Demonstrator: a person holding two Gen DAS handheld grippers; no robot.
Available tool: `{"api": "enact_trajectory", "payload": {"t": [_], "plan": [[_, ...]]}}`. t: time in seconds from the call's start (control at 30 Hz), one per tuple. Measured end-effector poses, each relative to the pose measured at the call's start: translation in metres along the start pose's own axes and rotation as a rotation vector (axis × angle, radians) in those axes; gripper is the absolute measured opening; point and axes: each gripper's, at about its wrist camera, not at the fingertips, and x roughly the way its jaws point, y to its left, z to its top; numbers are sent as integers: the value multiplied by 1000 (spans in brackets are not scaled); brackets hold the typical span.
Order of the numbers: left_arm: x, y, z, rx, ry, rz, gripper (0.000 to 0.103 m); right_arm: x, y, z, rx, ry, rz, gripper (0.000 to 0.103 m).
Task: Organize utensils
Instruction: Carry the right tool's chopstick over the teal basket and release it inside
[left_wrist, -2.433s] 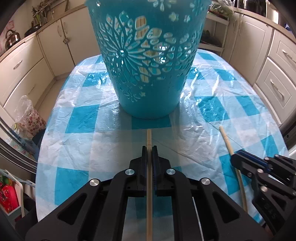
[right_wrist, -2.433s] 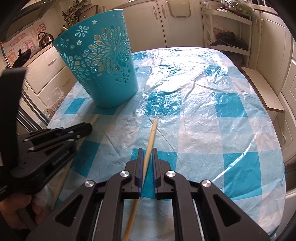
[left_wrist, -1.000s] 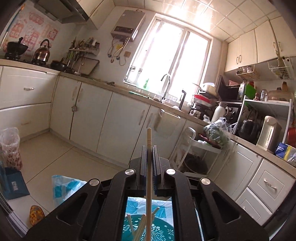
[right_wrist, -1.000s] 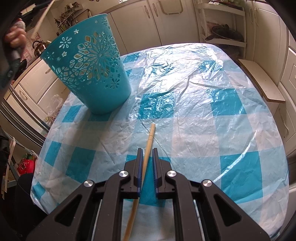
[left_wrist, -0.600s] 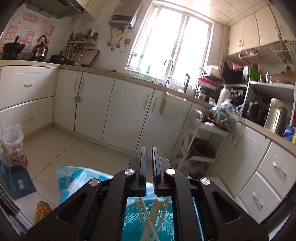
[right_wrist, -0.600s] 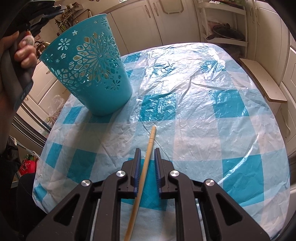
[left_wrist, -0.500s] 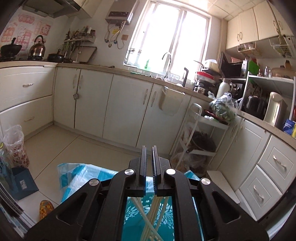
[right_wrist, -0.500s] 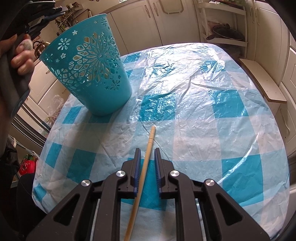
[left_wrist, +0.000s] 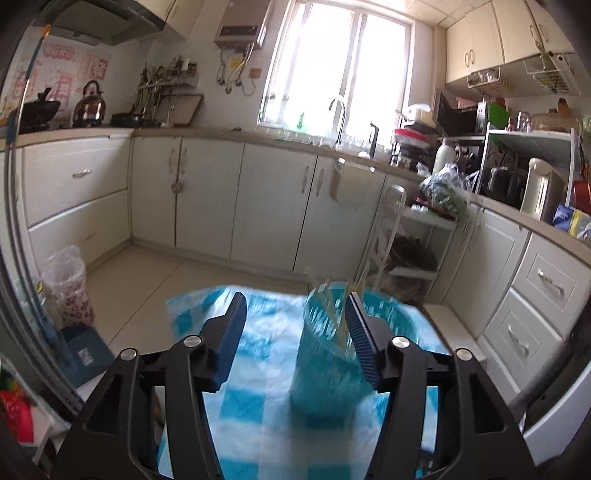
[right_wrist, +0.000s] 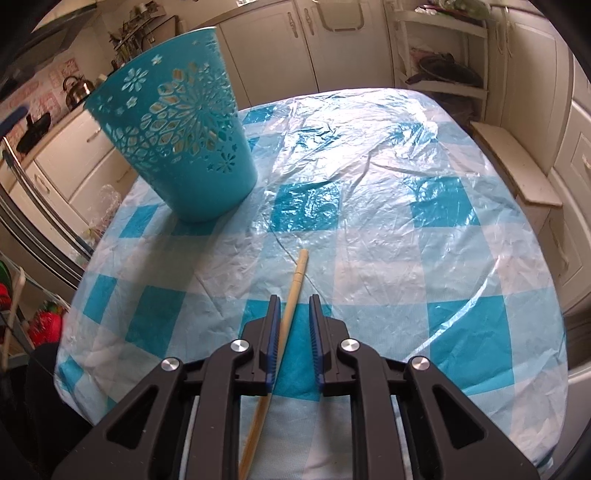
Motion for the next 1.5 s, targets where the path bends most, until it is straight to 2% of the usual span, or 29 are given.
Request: {"api": "enact_trajectory", "payload": {"t": [0.13, 0.17, 0.2, 0.23, 0.33, 0.43, 0.53, 0.67, 0.7, 0.73, 0.8, 0.97, 1.1, 1.23, 1.37, 1.5], "plan": [[-18, 22, -32, -25, 106, 4, 55, 1, 14, -2, -75, 6, -39, 20], [-23, 25, -39, -28, 118, 3, 55, 2, 17, -3, -97, 9, -42, 18], [-30, 29, -45, -32, 130, 2, 55, 3, 22, -3, -120, 17, -29, 12], [-33, 32, -48, -35, 136, 1, 55, 4, 23, -3, -125, 21, -17, 9], [-44, 39, -55, -42, 150, -7, 55, 0, 26, -2, -126, 11, 30, 8], [-53, 42, -55, -43, 151, -9, 55, 1, 27, -1, -112, 37, 26, 10], [-57, 43, -53, -54, 158, -10, 58, 4, 30, -5, -128, 60, 0, 20], [-62, 45, -52, -62, 162, -14, 58, 7, 44, -5, -201, 84, -70, 20], [-64, 44, -51, -63, 162, -16, 58, 7, 46, -5, -214, 89, -77, 18], [-66, 45, -52, -65, 162, -20, 58, 8, 46, -4, -214, 99, -67, 9], [-70, 43, -51, -68, 160, -26, 58, 7, 41, -2, -178, 110, -46, 6], [-79, 47, -50, -77, 153, -31, 58, -13, 11, 3, 64, 83, 156, 6], [-81, 51, -52, -91, 166, -30, 58, -42, -9, 14, 223, -11, 337, 6], [-82, 50, -54, -100, 172, -35, 58, -82, -3, 50, 252, -175, 408, 6], [-85, 46, -54, -94, 161, -44, 59, -119, 27, 102, 185, -385, 406, 6], [-89, 39, -51, -78, 143, -52, 61, -133, 54, 150, 151, -575, 368, 6]]}}
